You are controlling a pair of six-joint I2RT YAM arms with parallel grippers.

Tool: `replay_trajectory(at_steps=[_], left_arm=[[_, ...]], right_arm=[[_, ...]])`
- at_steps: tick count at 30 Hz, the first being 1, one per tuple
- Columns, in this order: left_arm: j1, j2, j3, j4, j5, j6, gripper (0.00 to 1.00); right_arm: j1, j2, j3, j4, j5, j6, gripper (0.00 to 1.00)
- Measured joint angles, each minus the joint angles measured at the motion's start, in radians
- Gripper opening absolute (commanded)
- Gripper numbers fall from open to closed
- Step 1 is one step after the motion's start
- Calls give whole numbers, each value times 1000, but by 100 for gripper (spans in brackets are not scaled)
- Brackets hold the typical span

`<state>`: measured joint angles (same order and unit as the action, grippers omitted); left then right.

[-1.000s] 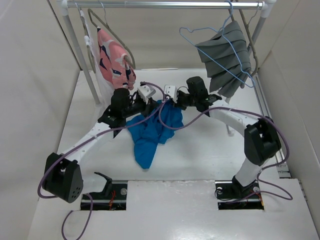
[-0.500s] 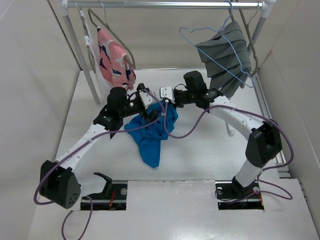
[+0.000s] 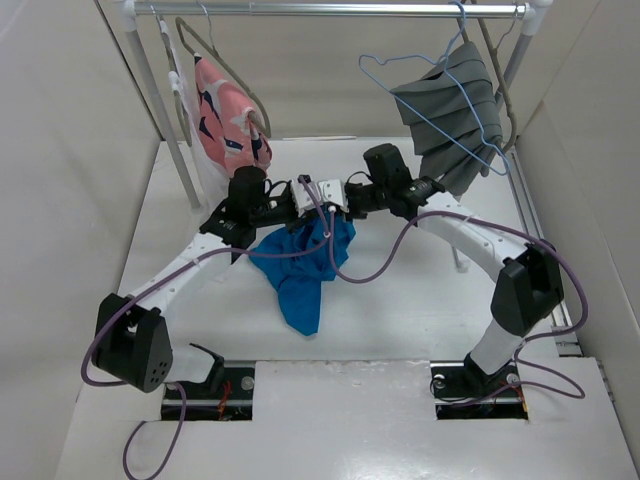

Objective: Place the t-shirt on the hanger
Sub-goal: Move the tshirt to the center of the board, then grab a hanger with the right arm

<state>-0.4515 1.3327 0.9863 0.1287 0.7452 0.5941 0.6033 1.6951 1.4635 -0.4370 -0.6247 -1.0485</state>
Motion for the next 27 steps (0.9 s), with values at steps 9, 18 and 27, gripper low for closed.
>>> replay_trajectory(at_steps=[9, 18, 27], left_arm=[[-1, 0, -5, 8, -32, -108, 0], [-1, -4, -12, 7, -164, -205, 0], [-1, 0, -11, -6, -179, -229, 0]], right_arm=[[0, -43, 30, -96, 103, 6, 100], [-9, -113, 518, -287, 207, 72, 98], [-203, -154, 916, -304, 238, 183, 76]])
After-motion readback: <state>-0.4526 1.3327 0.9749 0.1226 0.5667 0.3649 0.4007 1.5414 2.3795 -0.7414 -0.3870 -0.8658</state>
